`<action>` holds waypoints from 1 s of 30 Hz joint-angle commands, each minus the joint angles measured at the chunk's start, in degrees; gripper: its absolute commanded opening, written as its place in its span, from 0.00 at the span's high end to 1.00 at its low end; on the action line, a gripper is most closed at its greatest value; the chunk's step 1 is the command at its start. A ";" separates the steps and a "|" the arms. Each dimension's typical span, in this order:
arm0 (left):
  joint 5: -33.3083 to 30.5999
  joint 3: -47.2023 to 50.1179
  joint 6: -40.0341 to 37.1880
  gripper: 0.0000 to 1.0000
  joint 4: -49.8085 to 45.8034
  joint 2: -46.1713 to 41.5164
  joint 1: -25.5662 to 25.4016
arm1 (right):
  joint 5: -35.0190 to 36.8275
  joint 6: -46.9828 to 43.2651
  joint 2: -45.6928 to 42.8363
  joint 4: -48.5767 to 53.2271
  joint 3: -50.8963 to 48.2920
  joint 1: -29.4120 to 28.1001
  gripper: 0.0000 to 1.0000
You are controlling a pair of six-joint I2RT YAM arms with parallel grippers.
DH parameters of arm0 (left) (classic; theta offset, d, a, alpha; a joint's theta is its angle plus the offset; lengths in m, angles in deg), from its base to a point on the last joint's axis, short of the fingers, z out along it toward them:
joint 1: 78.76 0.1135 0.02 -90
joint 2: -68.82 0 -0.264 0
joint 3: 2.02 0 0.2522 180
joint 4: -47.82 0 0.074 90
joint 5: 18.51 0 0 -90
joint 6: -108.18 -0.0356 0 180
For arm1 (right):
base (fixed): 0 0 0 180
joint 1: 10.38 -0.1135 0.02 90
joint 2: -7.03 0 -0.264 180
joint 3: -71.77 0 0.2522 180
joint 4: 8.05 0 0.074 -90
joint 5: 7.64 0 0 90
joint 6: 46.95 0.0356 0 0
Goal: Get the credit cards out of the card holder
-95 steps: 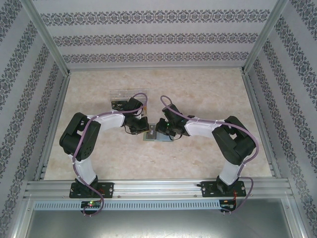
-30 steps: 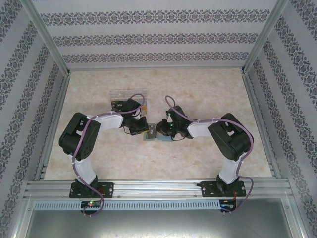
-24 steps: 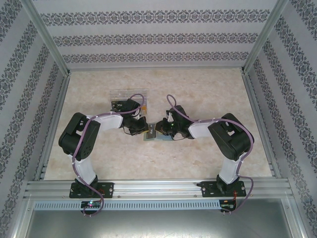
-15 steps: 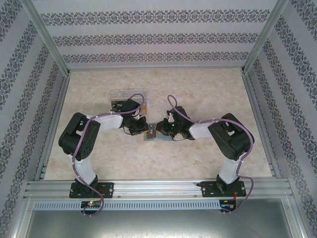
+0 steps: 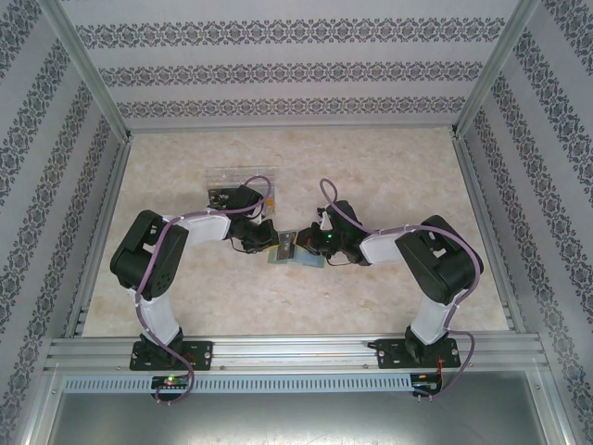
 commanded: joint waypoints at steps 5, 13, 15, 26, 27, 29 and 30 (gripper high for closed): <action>-3.55 0.60 -1.61 0.90 -7.70 2.52 -0.13 | 0.59 -1.16 -2.76 0.14 -1.12 0.85 0.98; -0.59 -1.53 -2.11 0.82 -6.26 -0.26 -0.08 | 2.70 -5.15 -6.97 5.70 -4.09 2.14 1.00; 0.78 -1.96 -1.84 0.75 -5.00 -1.93 -0.08 | 3.24 -5.92 -8.05 6.91 -4.71 2.67 1.00; 7.97 -0.48 0.06 0.28 3.27 -9.22 0.88 | 1.05 -8.47 -16.13 5.62 -7.53 5.50 1.00; 9.01 -0.08 0.05 0.24 4.48 -9.43 1.06 | 0.51 -8.19 -16.78 4.96 -7.51 5.60 1.00; 11.35 1.00 0.80 0.19 7.57 -9.70 1.28 | -0.87 -7.35 -17.46 3.55 -7.22 5.69 1.00; 12.73 1.78 1.82 0.16 9.88 -9.87 1.32 | -1.45 -6.55 -17.78 2.44 -6.92 5.69 1.00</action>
